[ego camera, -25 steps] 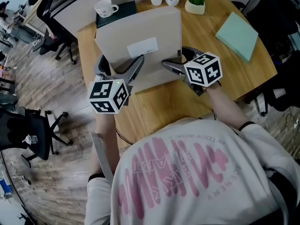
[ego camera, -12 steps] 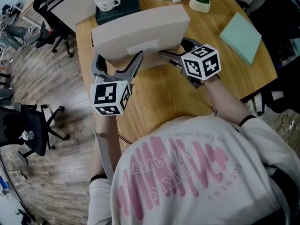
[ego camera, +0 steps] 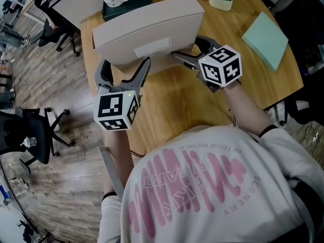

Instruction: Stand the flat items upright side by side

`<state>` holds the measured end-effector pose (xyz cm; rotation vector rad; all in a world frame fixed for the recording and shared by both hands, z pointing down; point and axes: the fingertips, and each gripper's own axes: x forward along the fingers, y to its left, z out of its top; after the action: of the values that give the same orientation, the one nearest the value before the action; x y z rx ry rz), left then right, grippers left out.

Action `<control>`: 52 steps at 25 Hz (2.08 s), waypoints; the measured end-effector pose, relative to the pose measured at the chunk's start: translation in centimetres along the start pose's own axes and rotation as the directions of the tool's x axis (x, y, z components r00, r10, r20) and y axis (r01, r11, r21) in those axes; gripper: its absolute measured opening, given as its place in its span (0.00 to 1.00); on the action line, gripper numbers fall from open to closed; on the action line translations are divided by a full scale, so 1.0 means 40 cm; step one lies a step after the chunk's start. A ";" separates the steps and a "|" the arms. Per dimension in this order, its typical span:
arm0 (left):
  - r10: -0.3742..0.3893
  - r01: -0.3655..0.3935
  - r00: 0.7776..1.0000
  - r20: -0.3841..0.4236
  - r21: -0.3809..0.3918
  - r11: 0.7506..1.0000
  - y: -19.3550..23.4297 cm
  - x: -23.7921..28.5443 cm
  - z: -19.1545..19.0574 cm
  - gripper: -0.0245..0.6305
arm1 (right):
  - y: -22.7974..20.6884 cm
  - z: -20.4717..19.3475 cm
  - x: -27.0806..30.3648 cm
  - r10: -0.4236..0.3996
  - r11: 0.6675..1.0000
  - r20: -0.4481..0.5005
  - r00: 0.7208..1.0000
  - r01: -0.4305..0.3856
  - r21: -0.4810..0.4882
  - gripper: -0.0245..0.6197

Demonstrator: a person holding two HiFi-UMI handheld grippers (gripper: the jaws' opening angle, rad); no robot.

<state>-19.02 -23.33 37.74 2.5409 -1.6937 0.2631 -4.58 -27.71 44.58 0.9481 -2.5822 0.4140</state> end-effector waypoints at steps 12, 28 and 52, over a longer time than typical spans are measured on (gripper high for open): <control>0.015 -0.031 0.997 -0.080 -0.194 0.981 0.015 0.011 -0.063 0.68 | -0.004 0.004 0.008 0.009 1.000 0.038 0.999 -0.010 0.024 0.63; 0.056 -0.080 0.991 -0.120 -0.200 0.977 0.016 0.004 -0.084 0.61 | 0.003 -0.009 0.004 -0.011 1.000 0.012 1.000 0.011 0.008 0.63; 0.109 -0.129 0.988 -0.111 -0.187 0.974 0.008 0.004 -0.085 0.61 | 0.006 -0.008 0.011 -0.035 0.999 0.032 0.999 0.034 0.032 0.67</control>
<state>-19.60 -23.07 41.11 2.2547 -1.7439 0.2175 -4.99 -27.66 45.00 1.0175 -2.5917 0.4341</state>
